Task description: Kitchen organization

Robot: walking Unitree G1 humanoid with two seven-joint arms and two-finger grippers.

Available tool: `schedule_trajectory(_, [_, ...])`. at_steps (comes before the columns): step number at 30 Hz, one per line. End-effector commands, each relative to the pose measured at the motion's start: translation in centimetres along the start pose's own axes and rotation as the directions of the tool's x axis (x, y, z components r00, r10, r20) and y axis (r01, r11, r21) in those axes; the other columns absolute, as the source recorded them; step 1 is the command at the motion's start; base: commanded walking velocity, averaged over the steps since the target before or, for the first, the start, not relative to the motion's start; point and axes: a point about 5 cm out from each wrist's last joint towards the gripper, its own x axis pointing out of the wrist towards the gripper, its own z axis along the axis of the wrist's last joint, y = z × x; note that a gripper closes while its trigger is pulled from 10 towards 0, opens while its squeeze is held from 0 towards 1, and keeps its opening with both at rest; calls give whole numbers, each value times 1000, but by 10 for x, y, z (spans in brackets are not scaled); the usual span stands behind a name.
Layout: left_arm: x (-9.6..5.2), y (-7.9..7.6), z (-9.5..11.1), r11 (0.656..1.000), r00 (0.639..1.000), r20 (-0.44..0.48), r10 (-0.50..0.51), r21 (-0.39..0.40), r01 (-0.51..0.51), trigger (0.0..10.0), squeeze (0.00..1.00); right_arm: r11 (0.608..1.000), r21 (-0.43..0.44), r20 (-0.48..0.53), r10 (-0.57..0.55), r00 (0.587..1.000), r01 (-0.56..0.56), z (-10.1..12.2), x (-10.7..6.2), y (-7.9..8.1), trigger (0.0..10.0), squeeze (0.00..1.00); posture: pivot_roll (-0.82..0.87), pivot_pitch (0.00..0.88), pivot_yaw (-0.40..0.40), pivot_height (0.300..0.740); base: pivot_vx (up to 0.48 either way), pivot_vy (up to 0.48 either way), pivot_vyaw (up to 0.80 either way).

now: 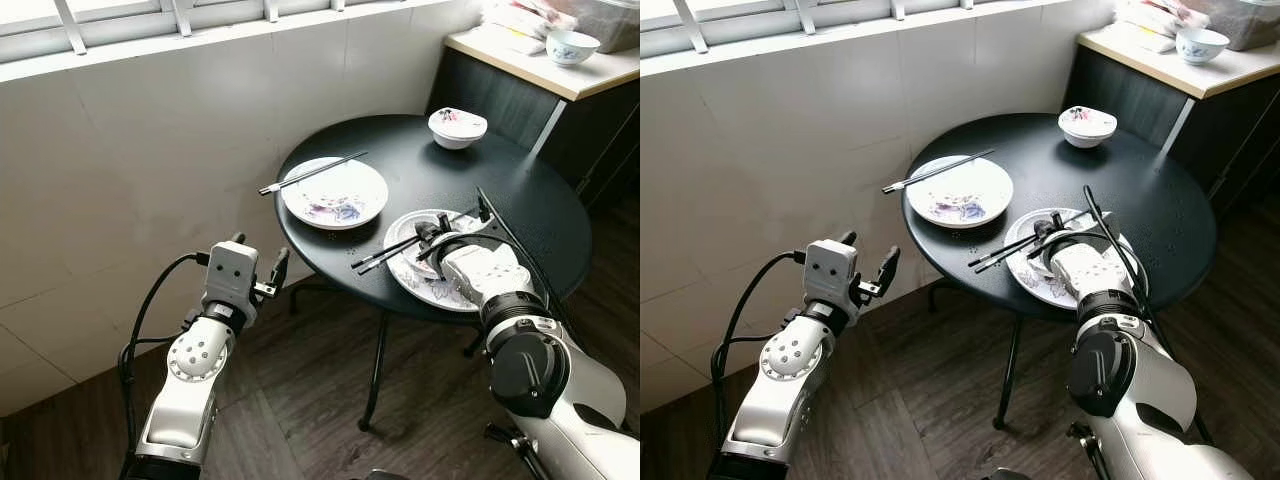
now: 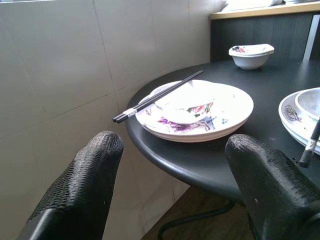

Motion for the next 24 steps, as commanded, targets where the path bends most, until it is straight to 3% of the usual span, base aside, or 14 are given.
schedule_trajectory(1, [0, 0, 0, 1000, 1000, -11, -3, 3, 3, 10000, 0, 1000, 16, 19, 16, 1000, -16, 7, 0, 6, 0, 0, -15, 0, -44, 740, 0, 0, 0])
schedule_trajectory(16, [1, 0, -3, 1000, 1000, -22, -6, -3, 6, 10000, 0, 999, 51, 41, 10, 999, -12, 8, 0, 4, 0, 0, -13, 0, -41, 740, 0, 0, 0])
schedule_trajectory(21, [1, 0, -3, 1000, 1000, -23, -7, -1, 7, 10000, 0, 993, 62, 54, 97, 994, -100, 14, -1, 23, 0, 0, -11, 0, -42, 740, 0, 0, 0])
schedule_trajectory(22, [1, 0, -3, 1000, 1000, -24, -7, -1, 7, 10000, 0, 989, 47, 57, 139, 989, -142, 16, -2, 32, 0, 0, -11, 0, -42, 740, 0, 0, 0])
schedule_trajectory(23, [1, 1, -3, 1000, 1000, -25, -6, -2, 6, 10000, 0, 968, -13, 52, 252, 966, -252, 18, -5, 56, 0, 0, -14, 0, -41, 740, 0, 0, 0])
schedule_trajectory(24, [0, 0, -4, 1000, 1000, -25, -6, -3, 6, 10000, 0, 950, -41, 45, 310, 950, -309, 18, -8, 68, 0, 0, -15, 0, -41, 740, 0, 0, 0])
